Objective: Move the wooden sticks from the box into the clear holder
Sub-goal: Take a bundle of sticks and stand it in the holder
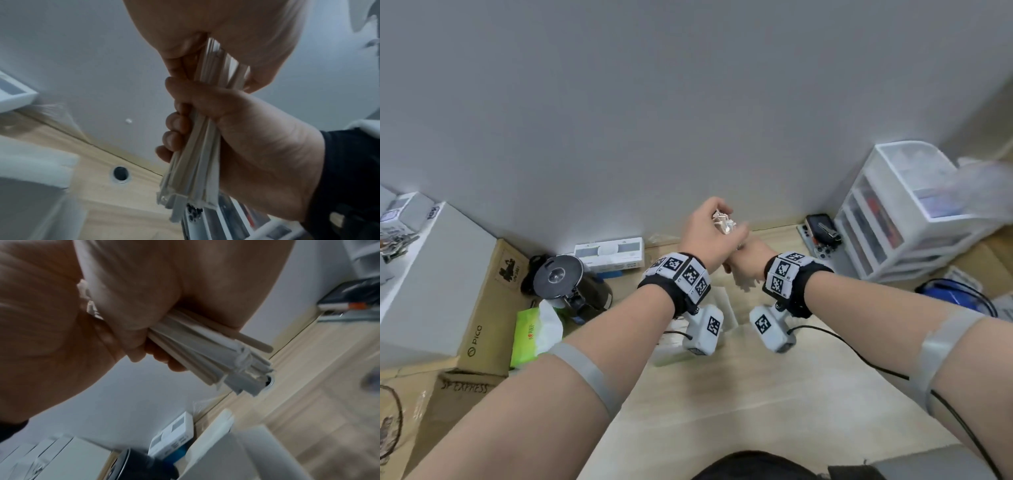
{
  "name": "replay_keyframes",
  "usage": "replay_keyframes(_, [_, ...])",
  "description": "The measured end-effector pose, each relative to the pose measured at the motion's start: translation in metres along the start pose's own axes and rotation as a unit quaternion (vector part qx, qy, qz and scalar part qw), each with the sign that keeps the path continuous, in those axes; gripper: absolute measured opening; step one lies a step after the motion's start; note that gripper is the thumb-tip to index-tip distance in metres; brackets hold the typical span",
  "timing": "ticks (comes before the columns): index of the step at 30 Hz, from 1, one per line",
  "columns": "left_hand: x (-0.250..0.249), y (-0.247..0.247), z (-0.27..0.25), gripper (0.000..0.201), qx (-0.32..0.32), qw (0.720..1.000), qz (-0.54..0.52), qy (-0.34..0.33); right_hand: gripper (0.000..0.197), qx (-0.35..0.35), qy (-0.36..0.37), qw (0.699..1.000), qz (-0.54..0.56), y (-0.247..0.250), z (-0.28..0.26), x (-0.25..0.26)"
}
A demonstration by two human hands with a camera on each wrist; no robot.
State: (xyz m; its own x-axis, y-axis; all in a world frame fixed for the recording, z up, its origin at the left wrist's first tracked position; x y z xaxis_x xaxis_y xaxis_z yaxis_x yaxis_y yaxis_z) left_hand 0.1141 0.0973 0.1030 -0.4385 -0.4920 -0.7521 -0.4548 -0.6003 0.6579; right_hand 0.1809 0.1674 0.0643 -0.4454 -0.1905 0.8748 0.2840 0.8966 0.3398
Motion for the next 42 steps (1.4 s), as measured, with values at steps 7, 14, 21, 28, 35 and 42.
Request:
replay_keyframes(7, [-0.051,-0.044,0.010,0.044,0.070,0.980,0.164,-0.093,0.026,-0.053,-0.008,0.997,-0.048,0.056,-0.018,-0.018])
replay_keyframes(14, [-0.049,-0.087,-0.002,0.028,0.113,0.964,0.206,-0.123,0.029,-0.037,-0.042,0.998,0.002,0.063,-0.031,-0.063])
replay_keyframes(21, [-0.028,-0.121,-0.016,0.020,0.156,0.955,0.229,-0.102,0.025,-0.006,-0.084,0.995,0.048,0.051,-0.022,-0.112])
replay_keyframes(28, [-0.013,-0.139,-0.014,0.017,0.147,0.960,0.225,-0.076,0.009,-0.065,-0.039,0.992,0.101,0.060,-0.016,-0.125])
replay_keyframes(35, [0.002,-0.149,-0.017,0.008,0.173,0.947,0.261,-0.075,0.051,-0.007,0.012,0.999,0.034,0.064,-0.011,-0.130])
replay_keyframes(42, [0.020,-0.168,-0.025,0.037,0.241,0.910,0.325,-0.092,0.082,0.053,-0.011,0.996,-0.069,0.066,-0.009,-0.140])
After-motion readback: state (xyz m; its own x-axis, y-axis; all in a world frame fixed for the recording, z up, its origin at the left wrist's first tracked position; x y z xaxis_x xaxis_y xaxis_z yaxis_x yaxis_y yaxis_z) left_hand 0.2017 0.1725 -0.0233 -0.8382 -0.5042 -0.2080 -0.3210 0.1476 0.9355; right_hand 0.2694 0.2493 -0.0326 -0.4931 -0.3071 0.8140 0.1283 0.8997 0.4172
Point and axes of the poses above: each hand's wrist, its own z-axis towards the middle knuckle, its own y-axis out of the back of the hand, x = y × z, the point moved 5 cm from there along z, towards the middle knuckle, and after that the axes turned 11 degrees about z, right-handed, at the moved point
